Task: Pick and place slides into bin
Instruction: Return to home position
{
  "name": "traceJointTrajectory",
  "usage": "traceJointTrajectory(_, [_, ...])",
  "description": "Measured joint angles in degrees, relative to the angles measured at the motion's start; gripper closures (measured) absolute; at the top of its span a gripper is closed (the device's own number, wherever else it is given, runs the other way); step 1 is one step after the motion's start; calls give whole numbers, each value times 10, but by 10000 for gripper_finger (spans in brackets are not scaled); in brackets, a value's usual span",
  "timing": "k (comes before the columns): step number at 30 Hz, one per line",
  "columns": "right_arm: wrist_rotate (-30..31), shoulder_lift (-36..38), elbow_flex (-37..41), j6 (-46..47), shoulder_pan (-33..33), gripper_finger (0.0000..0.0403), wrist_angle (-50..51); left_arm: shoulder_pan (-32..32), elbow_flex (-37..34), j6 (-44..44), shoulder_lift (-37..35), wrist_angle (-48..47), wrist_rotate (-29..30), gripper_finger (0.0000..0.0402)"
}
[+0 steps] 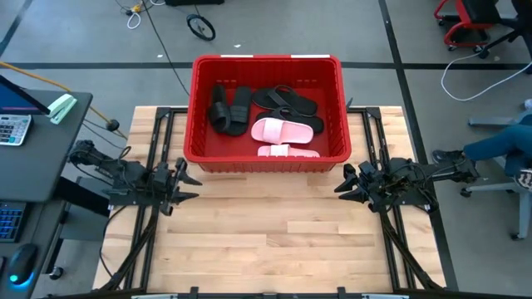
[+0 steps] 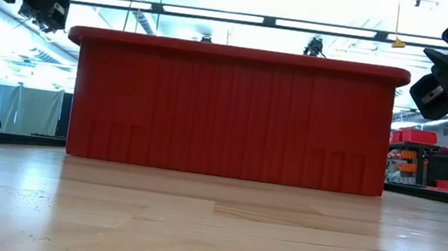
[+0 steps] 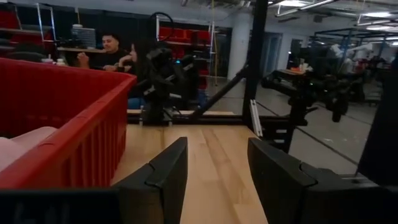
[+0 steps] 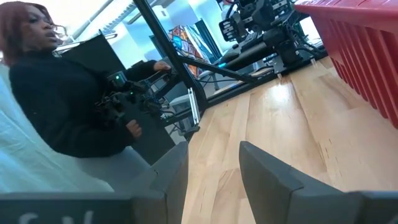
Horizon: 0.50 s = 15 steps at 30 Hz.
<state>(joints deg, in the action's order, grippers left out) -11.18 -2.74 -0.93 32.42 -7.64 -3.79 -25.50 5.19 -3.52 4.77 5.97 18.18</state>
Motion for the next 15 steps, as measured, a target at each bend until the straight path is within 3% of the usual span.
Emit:
traceJointTrajectory(5, [0, 0, 0, 0, 0, 254, 0, 11, 0, 0, -32, -31, -13, 230])
traceJointTrajectory(10, [0, 0, 0, 0, 0, 254, 0, 20, 0, 43, -47, -49, -65, 230])
traceJointTrajectory(15, [0, 0, 0, 0, 0, 254, 0, 26, 0, 14, -47, -46, -94, 230])
